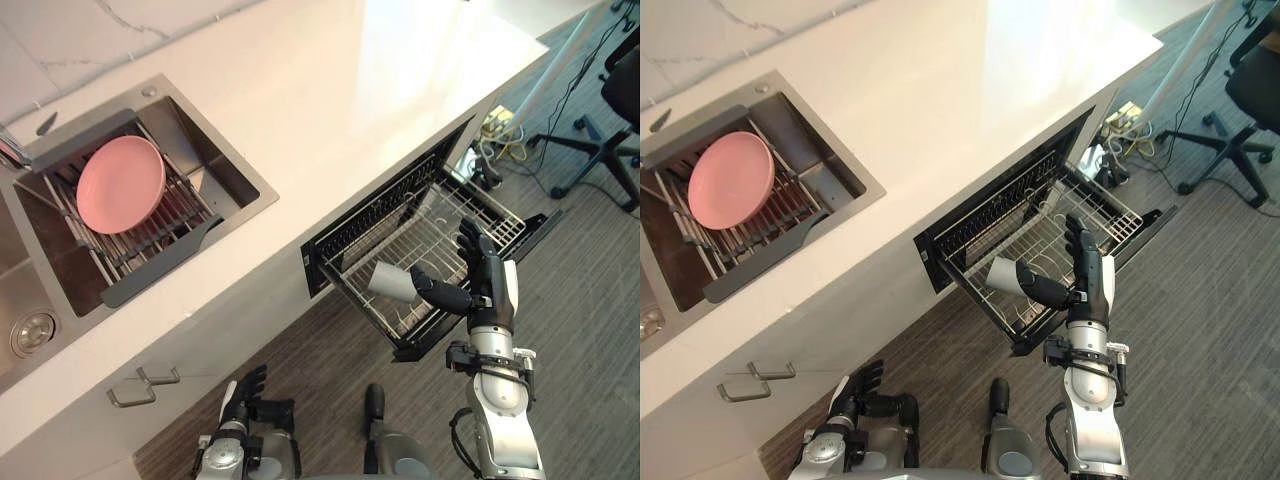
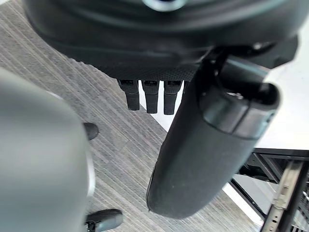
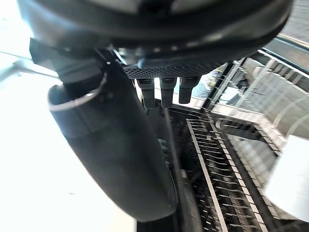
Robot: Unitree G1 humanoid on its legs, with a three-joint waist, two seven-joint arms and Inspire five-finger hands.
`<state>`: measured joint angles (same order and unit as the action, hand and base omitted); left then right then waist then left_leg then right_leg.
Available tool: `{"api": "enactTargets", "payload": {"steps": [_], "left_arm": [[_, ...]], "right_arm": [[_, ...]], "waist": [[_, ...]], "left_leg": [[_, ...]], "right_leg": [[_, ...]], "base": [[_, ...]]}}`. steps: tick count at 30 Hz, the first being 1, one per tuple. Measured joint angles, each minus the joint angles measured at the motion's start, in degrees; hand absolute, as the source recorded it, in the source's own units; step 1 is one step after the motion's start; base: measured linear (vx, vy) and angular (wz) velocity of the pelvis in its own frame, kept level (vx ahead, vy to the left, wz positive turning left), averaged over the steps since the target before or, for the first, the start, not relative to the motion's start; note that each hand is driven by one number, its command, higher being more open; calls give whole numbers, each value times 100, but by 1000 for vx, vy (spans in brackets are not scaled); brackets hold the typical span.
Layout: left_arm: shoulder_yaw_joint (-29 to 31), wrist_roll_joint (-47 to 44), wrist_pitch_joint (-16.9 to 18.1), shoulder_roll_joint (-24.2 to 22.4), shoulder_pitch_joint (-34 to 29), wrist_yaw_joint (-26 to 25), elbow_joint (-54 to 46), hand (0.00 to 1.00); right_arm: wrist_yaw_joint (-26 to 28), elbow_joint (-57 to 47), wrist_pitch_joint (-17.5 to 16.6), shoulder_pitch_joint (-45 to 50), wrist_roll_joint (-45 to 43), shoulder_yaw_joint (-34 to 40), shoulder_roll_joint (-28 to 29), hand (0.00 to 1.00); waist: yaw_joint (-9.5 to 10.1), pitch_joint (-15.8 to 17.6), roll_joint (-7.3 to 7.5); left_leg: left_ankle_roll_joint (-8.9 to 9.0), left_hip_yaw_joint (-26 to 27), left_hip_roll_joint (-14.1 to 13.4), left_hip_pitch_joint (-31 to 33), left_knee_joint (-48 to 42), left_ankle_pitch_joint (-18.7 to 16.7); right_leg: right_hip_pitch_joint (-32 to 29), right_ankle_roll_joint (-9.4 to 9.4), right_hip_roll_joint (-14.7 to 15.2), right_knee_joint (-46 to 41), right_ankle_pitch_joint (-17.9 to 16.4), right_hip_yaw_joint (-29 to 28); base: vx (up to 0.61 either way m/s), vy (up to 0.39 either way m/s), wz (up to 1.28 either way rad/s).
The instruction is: Walk over to the sink, pick up the cup, carry it to the dishwasher, place the cup inside the dishwasher, then close the dishwasher door
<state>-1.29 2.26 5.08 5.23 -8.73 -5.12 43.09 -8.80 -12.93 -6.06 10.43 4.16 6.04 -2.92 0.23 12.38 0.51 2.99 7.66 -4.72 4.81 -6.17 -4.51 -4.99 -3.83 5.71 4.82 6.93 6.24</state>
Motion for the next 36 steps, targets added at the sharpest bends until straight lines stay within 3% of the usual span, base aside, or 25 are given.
{"api": "enactTargets", "payload": {"steps": [13,16,18,21,23,24,26,28,29,31,32,34,36], "left_arm": [[-15,0,0,-17,-26,-82,238,90],[51,-1,3,-50,-22,-100,233,90],[122,-5,4,-62,11,-97,227,90],[110,11,4,-79,65,-96,209,90],[93,80,-1,-79,98,-89,118,90],[79,116,-1,-88,59,-89,59,90],[-44,118,6,-101,-127,-83,-175,90],[-46,127,3,-118,-153,-55,-223,90],[-101,127,-2,-81,-158,-40,-225,90],[-149,135,-8,-72,-225,-41,-316,90],[-178,233,-13,-60,-307,-53,-466,90],[-355,290,-14,32,-323,-104,-606,90],[-499,453,-38,34,-334,-110,-659,90]], "right_arm": [[-71,-453,-206,-50,69,13,-10,90],[-117,-460,-206,-191,71,11,-135,90],[-159,-465,-206,-382,72,13,-332,90],[-258,-532,-206,-672,77,56,-606,90],[-294,-600,-206,-983,108,152,-794,90],[-317,-598,-208,-1067,118,156,-848,90],[-437,-594,-234,-1240,230,137,-914,90],[-436,-540,-240,-1254,327,58,-841,90],[-426,-432,-239,-1258,465,-30,-804,90],[-409,-254,-235,-1288,562,-173,-801,90],[-392,-118,-235,-1295,655,-253,-783,90],[-379,-35,-228,-1295,733,-256,-784,90],[-362,-30,-229,-1294,808,-256,-827,90]], "waist": [[33,-387,5],[22,-380,-46],[35,-373,-54],[52,-366,-56],[67,-354,-25],[89,-357,-30],[222,-454,-162],[229,-443,-135],[211,-419,-86],[206,-413,-73],[159,-405,-44],[15,-412,-32],[-22,-413,-37]], "left_leg": [[-23,-293,85,-72,60,16],[6,-490,-1,309,-697,-328],[126,-547,-65,659,-1313,-429],[124,-82,-101,824,-1435,-336],[306,656,-101,1053,-1666,-190],[247,884,-122,1060,-1592,-261],[-328,1172,-89,1005,-1257,-298],[-492,1056,84,952,-1294,-550],[-564,1002,257,804,-1284,-642],[-684,942,402,591,-1245,-704],[-757,773,499,442,-1237,-749],[-773,410,568,312,-1176,-760],[-642,58,587,130,-1063,-601]], "right_leg": [[211,-53,78,-4,-119,283],[208,-56,45,-225,-316,513],[218,-58,82,-499,-527,787],[381,-100,209,-524,-648,1160],[659,-108,401,-348,-697,1605],[692,-147,425,-338,-710,1689],[711,-377,484,-473,-884,1902],[581,-465,768,-1192,-1244,2031],[344,-442,1110,-2155,-1580,1959],[-105,-236,1484,-3504,-1667,1665],[-415,-40,1597,-4332,-1693,1214],[-661,25,1302,-4781,-2017,593],[-917,57,721,-4372,-2289,-49]], "base": [[0,-1,12],[0,8,34],[-9,36,58],[-13,31,84],[-22,48,102],[-18,50,78],[78,109,56],[177,171,51],[188,164,40],[185,130,36],[227,62,76],[236,-15,96],[249,-96,76]]}}
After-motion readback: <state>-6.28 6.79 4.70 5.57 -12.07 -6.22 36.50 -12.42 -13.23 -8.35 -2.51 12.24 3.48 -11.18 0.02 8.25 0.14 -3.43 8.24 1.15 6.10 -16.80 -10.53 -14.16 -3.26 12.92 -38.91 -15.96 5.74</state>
